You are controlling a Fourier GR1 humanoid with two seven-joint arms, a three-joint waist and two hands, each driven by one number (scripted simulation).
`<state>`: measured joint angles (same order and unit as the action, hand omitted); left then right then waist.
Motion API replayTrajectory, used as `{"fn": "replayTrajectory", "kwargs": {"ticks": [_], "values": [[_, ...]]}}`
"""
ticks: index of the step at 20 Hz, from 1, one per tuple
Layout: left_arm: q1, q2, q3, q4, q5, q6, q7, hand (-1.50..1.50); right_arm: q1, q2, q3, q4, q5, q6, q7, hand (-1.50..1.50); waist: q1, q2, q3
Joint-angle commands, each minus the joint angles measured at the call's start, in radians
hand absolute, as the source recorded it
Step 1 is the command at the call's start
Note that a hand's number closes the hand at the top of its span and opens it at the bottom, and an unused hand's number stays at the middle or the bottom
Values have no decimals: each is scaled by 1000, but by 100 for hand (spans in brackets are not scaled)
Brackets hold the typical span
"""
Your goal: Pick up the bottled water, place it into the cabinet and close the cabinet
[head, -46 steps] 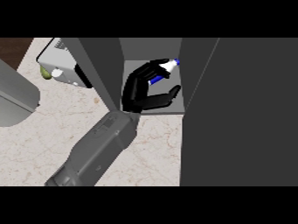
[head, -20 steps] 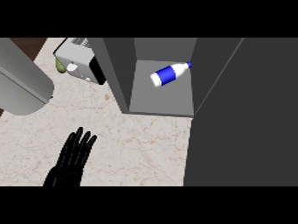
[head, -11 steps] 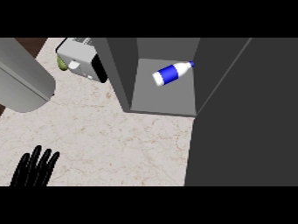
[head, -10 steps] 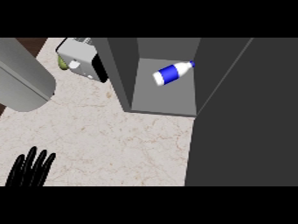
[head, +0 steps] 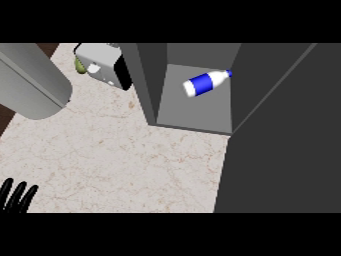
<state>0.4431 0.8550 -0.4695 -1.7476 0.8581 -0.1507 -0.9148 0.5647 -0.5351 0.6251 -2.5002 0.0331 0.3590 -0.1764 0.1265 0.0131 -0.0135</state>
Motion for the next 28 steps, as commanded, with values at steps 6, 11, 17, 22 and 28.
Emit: {"fn": "replayTrajectory", "kwargs": {"ticks": [6,11,17,22,28], "values": [[12,44,47,20,14,-57,-22,-150,-208,16,102,14,24,37,220,150,36,12,-6],[2,78,72,10,27,-85,-13,-150,-231,63,97,36,-31,8,243,150,42,21,-7],[2,84,84,9,36,-102,-14,-150,-247,114,57,82,-62,-14,248,150,62,35,-8],[2,105,100,-1,37,-115,-8,-150,-208,147,58,122,-126,-12,248,150,74,44,-3],[-14,124,129,-5,54,-125,2,-150,-190,173,36,163,-223,15,230,150,92,61,1]]}}
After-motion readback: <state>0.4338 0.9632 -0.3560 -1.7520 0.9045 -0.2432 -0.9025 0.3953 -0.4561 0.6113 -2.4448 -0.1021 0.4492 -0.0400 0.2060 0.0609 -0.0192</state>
